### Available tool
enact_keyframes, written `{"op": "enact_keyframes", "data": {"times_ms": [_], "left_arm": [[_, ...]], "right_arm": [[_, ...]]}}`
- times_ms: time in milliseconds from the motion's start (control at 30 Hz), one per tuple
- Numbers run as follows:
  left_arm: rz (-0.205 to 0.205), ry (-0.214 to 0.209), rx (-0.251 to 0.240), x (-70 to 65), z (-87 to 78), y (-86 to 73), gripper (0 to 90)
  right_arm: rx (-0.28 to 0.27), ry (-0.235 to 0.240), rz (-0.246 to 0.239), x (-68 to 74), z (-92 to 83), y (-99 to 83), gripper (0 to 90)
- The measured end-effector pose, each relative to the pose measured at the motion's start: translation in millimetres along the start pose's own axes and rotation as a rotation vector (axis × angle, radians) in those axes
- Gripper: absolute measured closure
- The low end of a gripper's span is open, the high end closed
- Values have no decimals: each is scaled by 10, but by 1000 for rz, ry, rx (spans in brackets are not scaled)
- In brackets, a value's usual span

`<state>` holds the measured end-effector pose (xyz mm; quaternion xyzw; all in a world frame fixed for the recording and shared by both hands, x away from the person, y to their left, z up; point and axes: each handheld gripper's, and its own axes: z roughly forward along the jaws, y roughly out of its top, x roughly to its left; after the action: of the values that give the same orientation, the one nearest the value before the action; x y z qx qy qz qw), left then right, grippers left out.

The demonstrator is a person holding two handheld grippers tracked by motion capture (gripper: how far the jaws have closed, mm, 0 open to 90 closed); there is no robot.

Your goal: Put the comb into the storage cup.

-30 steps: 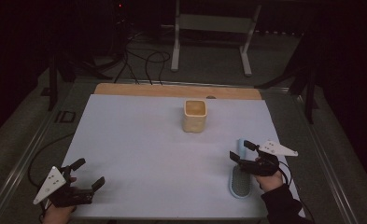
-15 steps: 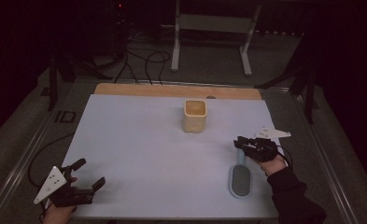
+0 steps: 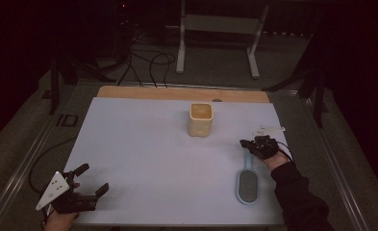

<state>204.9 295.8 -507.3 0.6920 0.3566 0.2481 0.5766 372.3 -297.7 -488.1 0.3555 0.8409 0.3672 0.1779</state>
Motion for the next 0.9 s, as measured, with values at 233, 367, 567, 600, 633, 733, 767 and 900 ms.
{"op": "enact_keyframes", "data": {"times_ms": [233,367,567,600,633,733,767,900], "left_arm": [[2,-1,3,0,3,-2,0],[2,-1,2,-3,3,-2,0],[1,-2,1,0,3,-2,0],[1,-2,2,-1,4,-2,0],[1,-2,2,-2,4,-1,0],[1,-2,2,-4,4,-1,0],[0,-2,1,-4,5,-1,0],[0,-2,2,-5,7,-1,0]], "right_arm": [[53,-28,-5,-71,96,-25,900],[80,-37,1,-96,106,-66,900],[88,-48,18,-150,38,-131,900],[91,-47,16,-161,21,-143,900],[95,-50,18,-172,-9,-167,900],[98,-49,27,-200,-51,-205,900],[98,-50,28,-215,-64,-217,900],[110,-53,33,-255,-82,-259,900]]}}
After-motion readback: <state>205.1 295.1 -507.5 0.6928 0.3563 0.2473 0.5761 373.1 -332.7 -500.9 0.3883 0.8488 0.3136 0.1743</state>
